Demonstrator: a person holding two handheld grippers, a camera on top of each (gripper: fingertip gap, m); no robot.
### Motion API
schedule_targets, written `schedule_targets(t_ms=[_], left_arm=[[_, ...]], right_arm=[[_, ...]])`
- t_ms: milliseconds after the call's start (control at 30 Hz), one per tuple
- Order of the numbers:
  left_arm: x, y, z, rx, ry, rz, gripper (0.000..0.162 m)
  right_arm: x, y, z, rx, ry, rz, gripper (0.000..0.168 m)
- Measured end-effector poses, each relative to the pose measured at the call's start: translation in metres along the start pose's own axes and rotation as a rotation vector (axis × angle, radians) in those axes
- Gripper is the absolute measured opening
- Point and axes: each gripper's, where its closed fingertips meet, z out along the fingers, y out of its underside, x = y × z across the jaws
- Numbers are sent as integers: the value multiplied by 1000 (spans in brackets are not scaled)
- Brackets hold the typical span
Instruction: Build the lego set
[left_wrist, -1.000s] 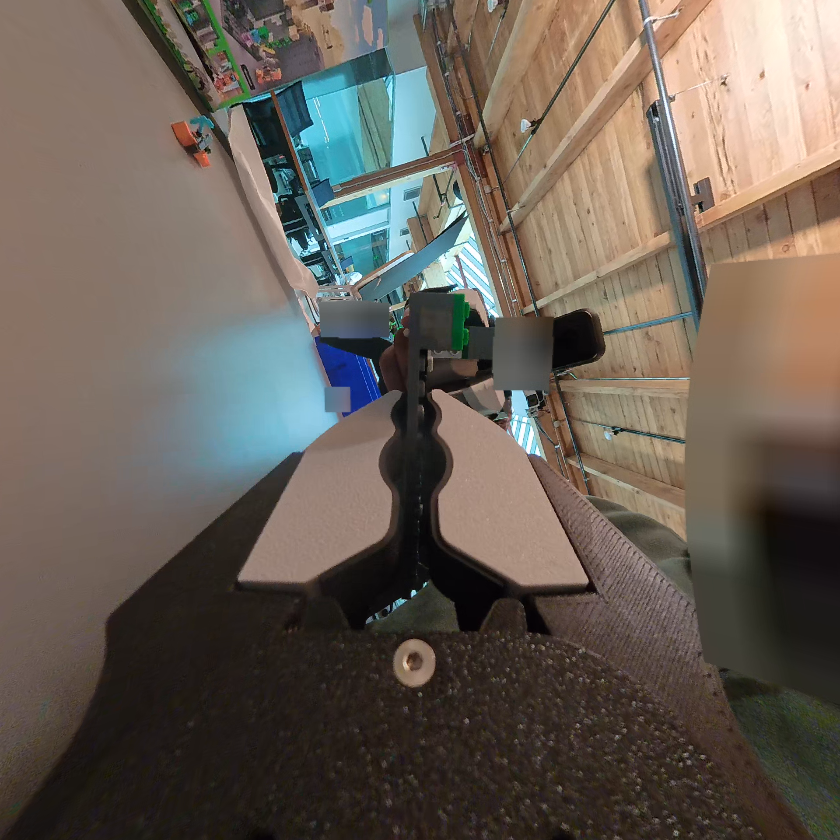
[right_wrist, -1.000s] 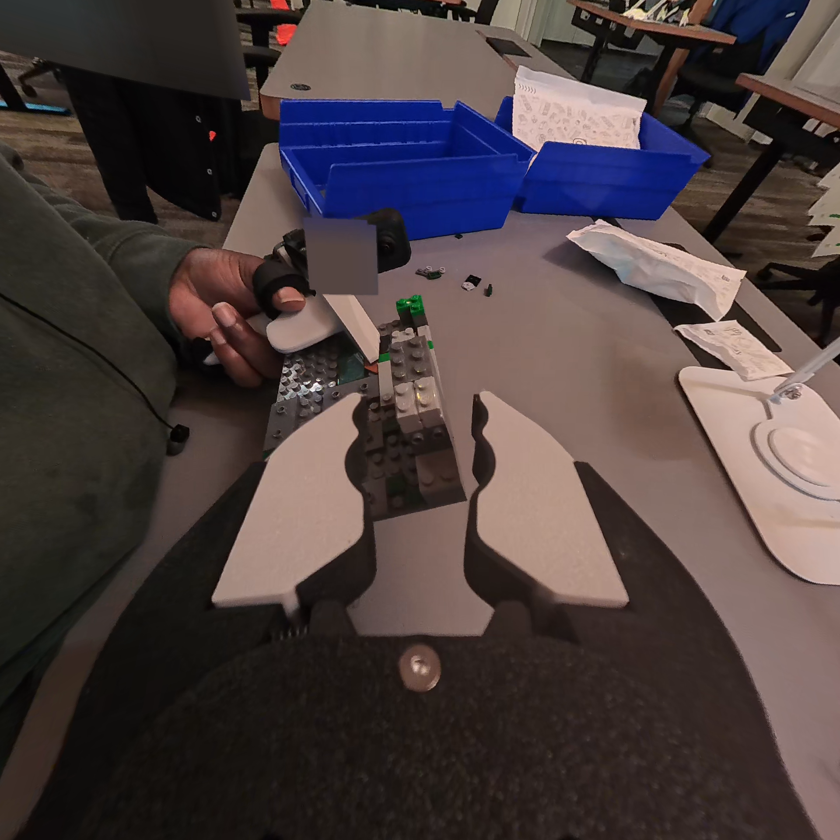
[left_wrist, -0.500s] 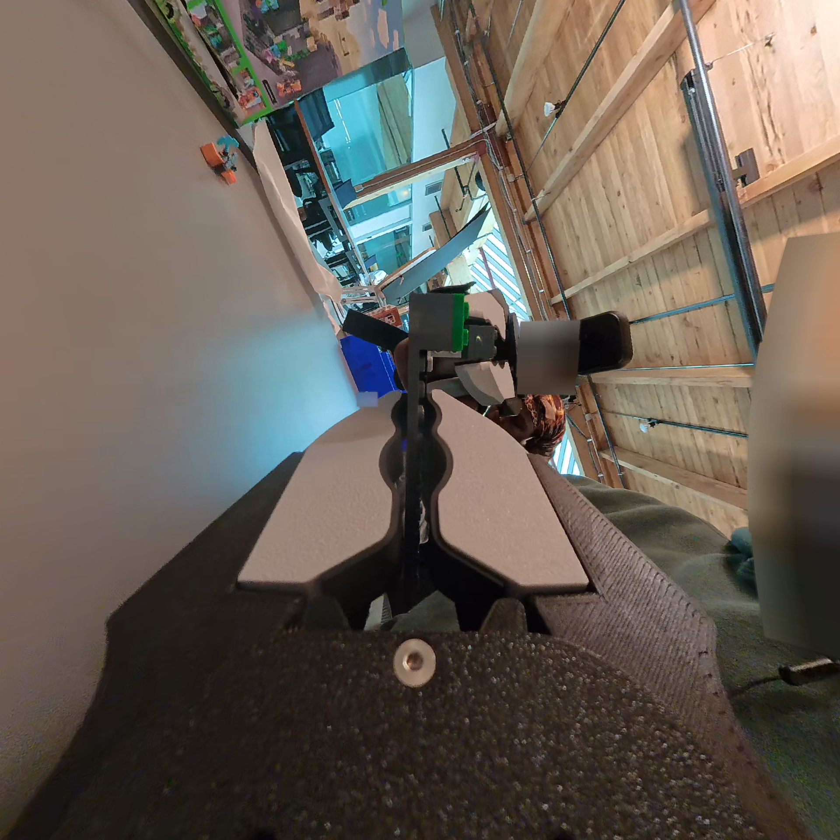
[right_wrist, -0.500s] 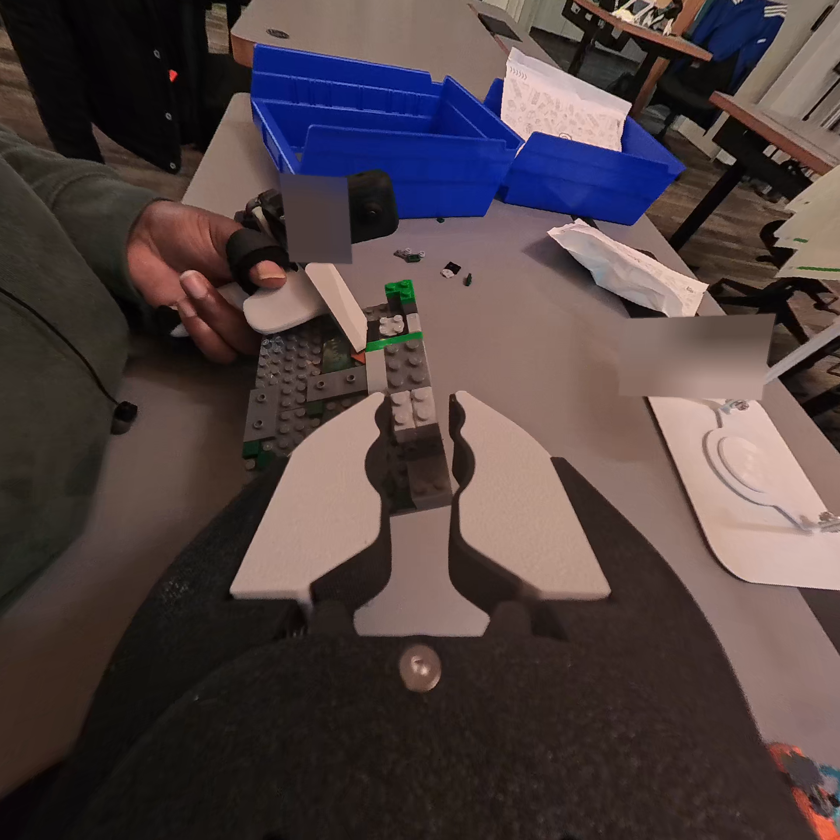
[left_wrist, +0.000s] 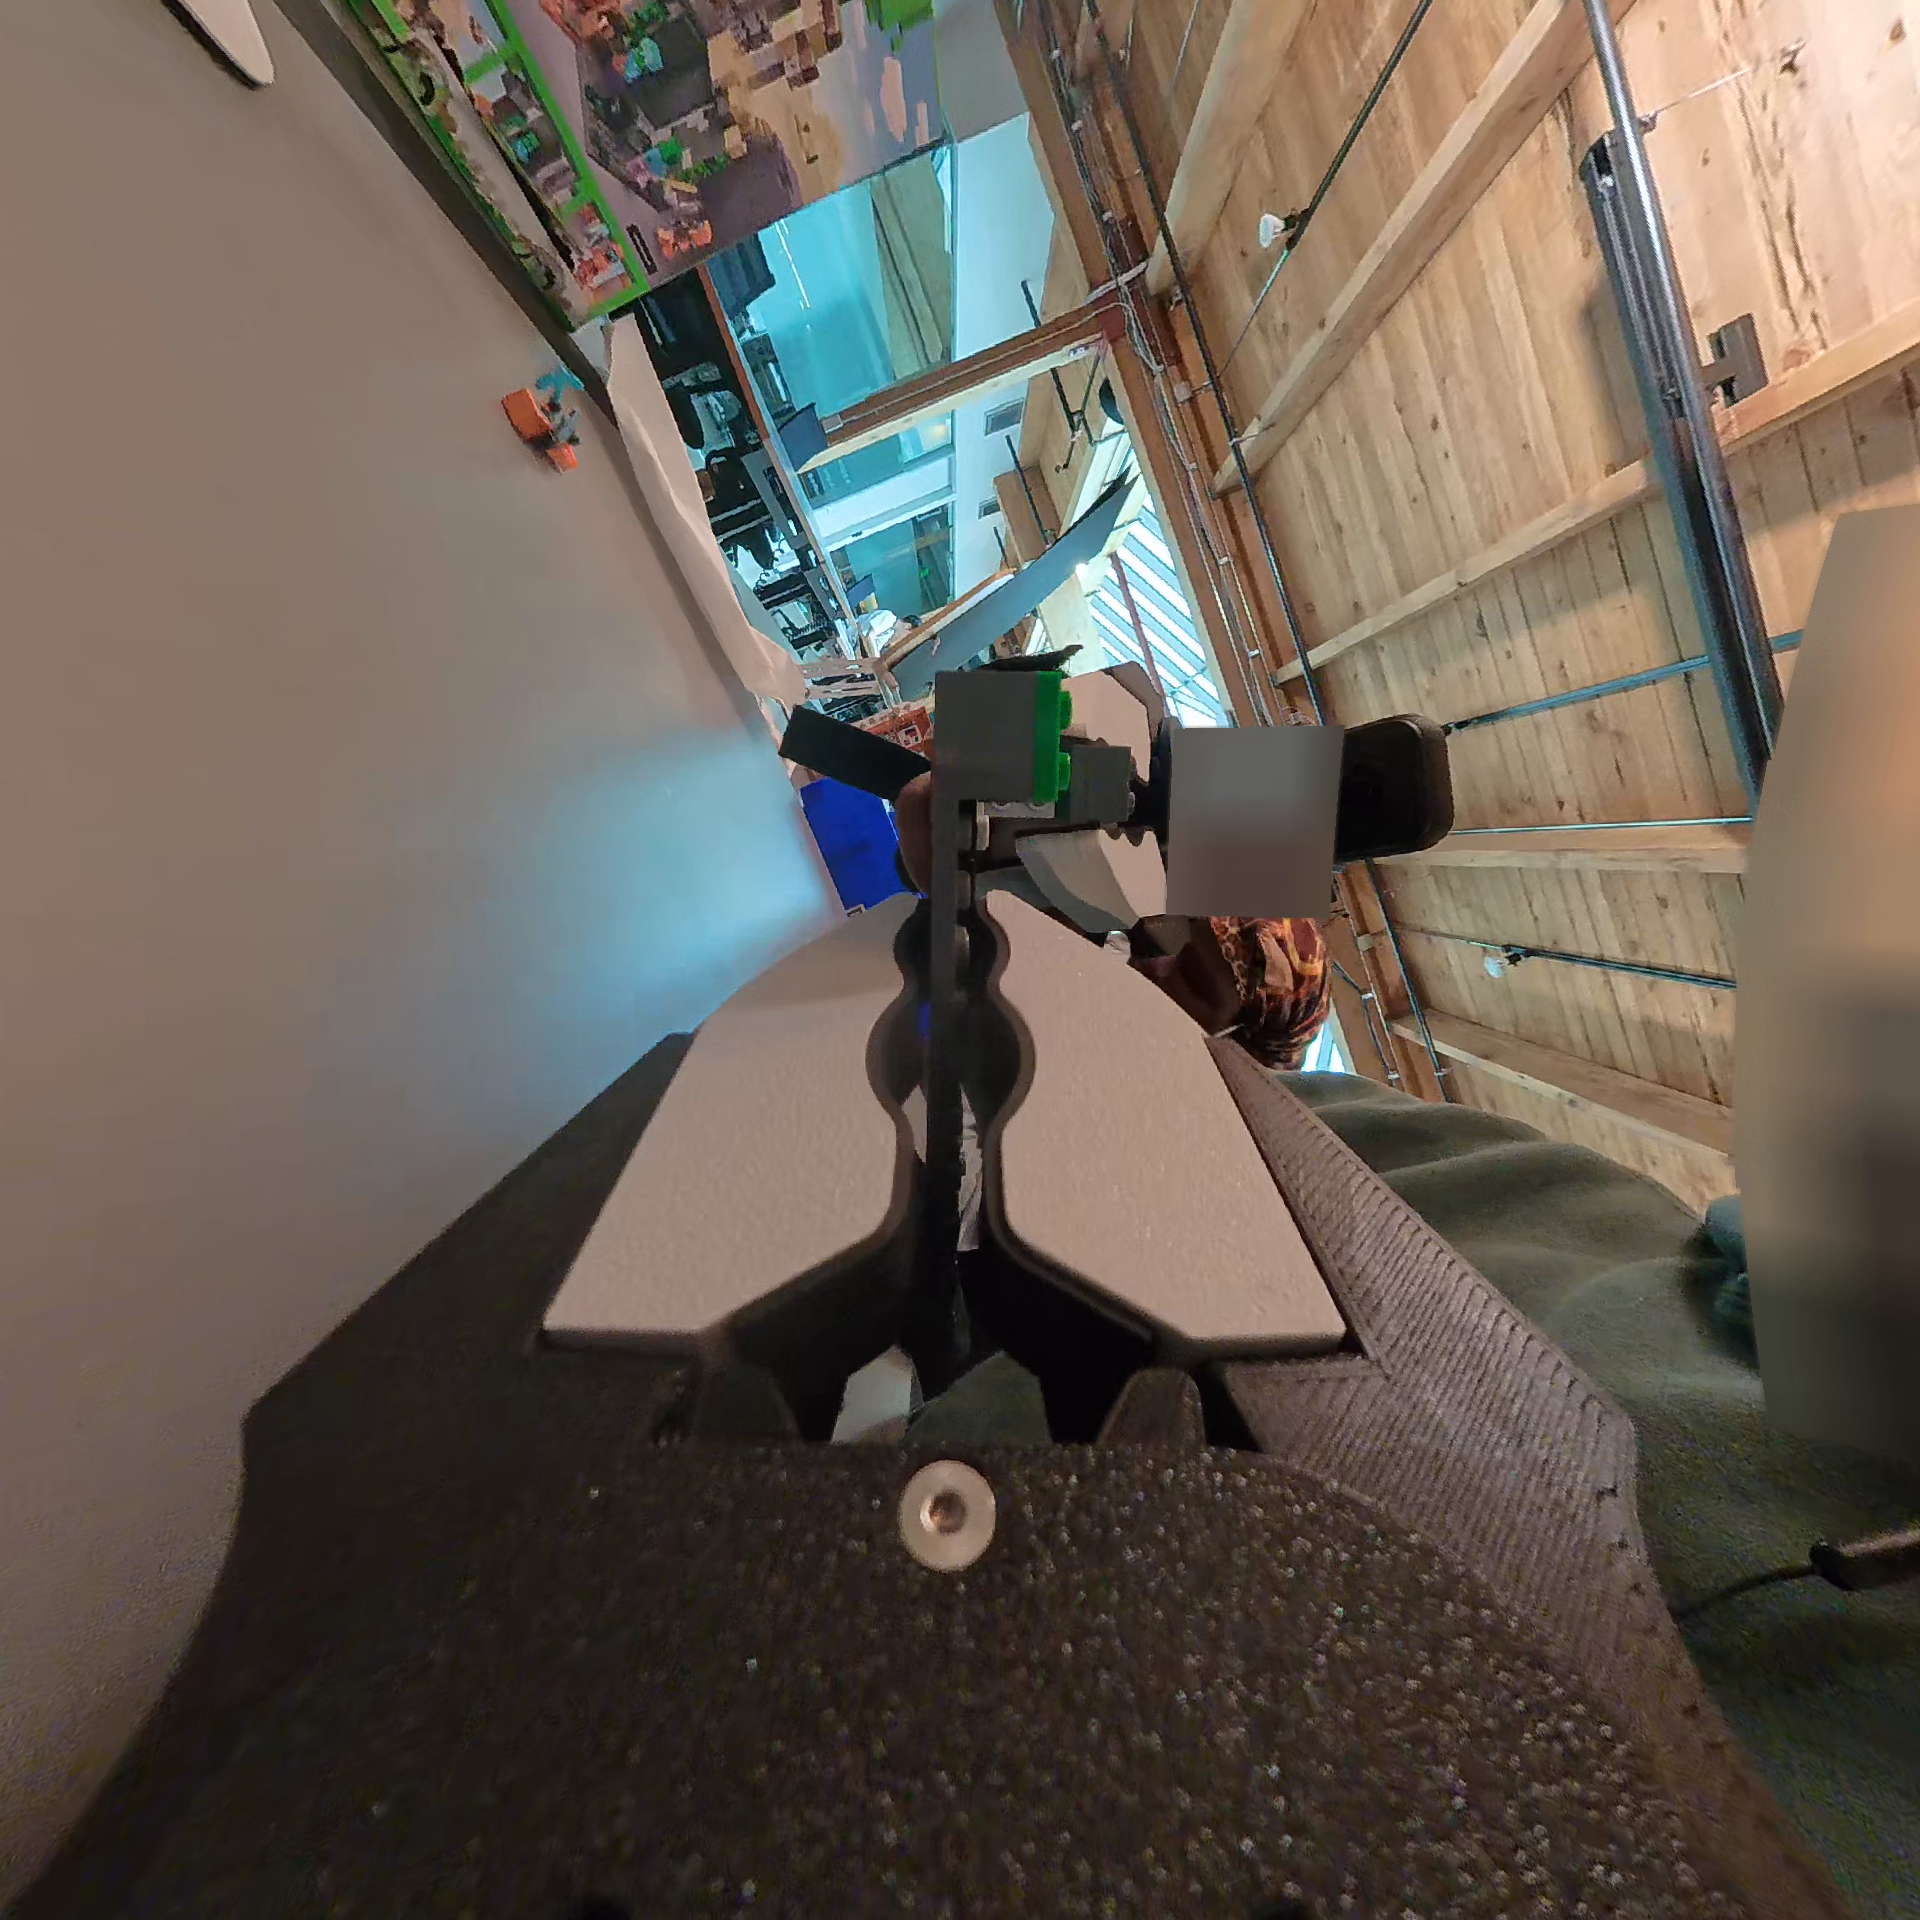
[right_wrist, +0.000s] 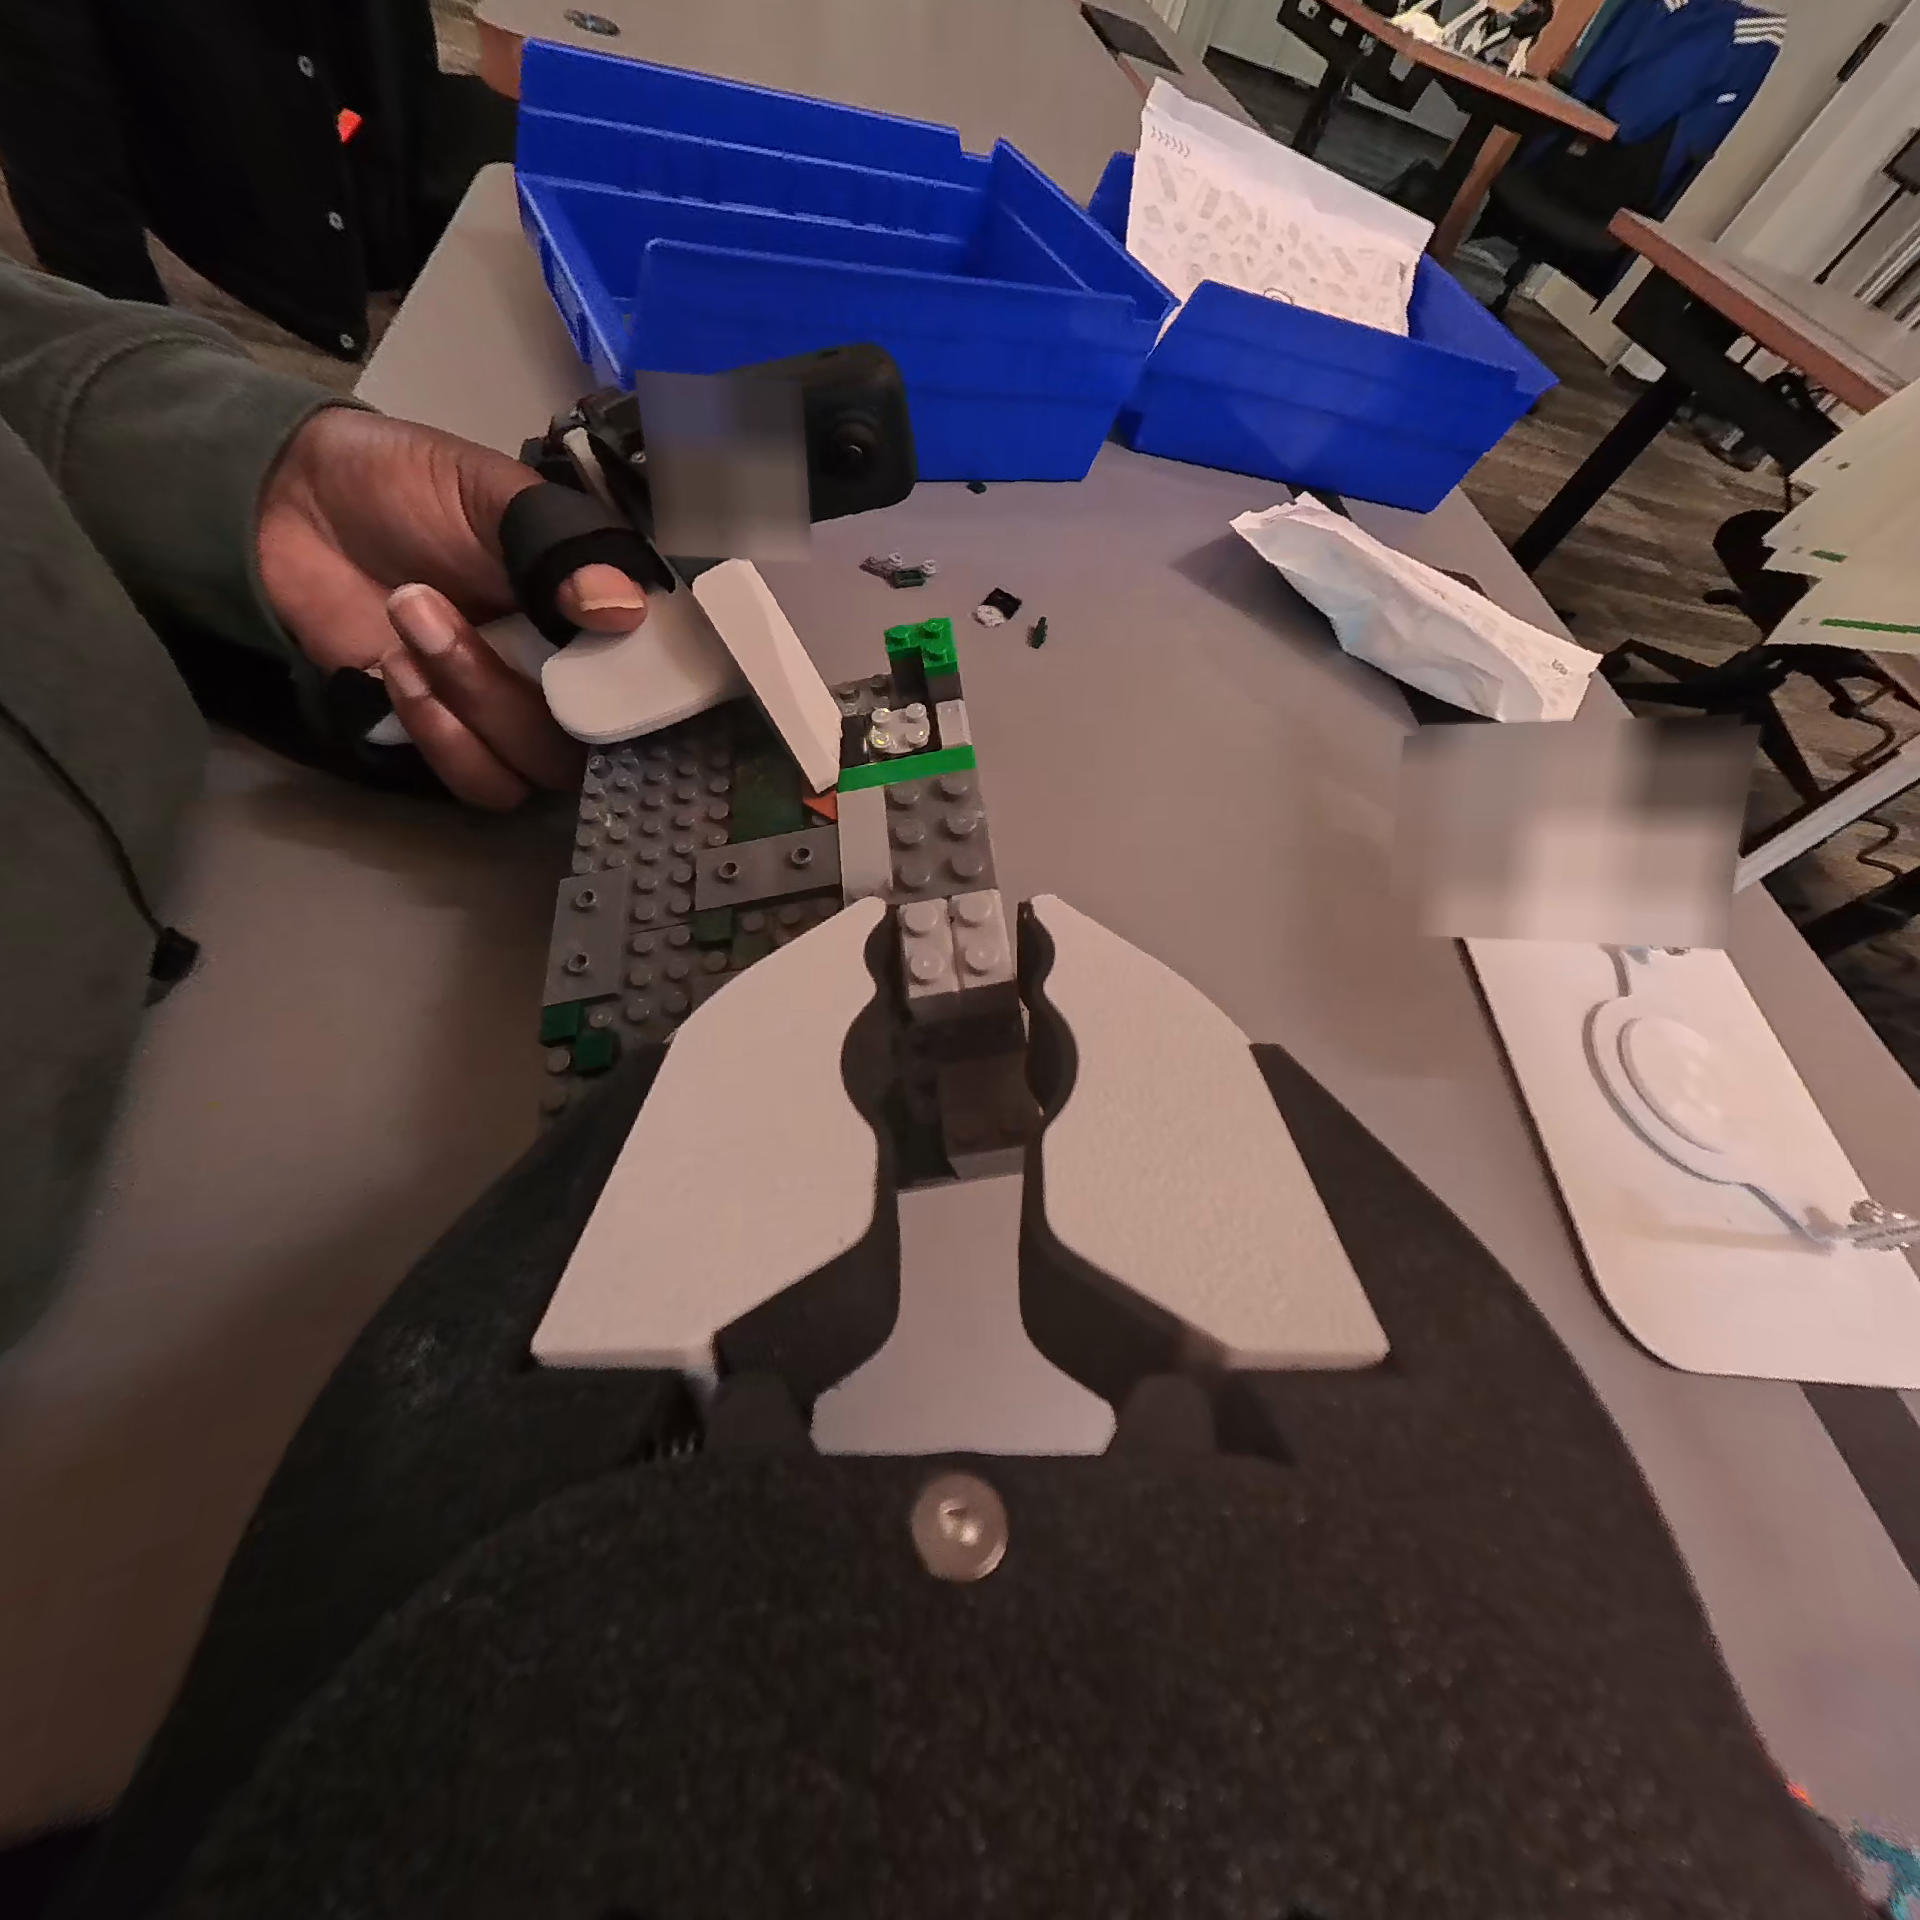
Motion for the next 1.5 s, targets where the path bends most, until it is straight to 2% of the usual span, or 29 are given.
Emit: schedule_targets(t_ms=[633, 1033, 1500], left_arm=[[-13, -10, -8, 21, 4, -35, 6], [-14, -10, -8, 22, 3, -25, 6], [-8, -7, -6, 8, 7, 29, 10]], right_arm=[[9, 6, 19, 6, -19, 9, 20], [8, 6, 18, 11, -10, -25, 19], [7, 10, 13, 24, -39, 42, 18]])
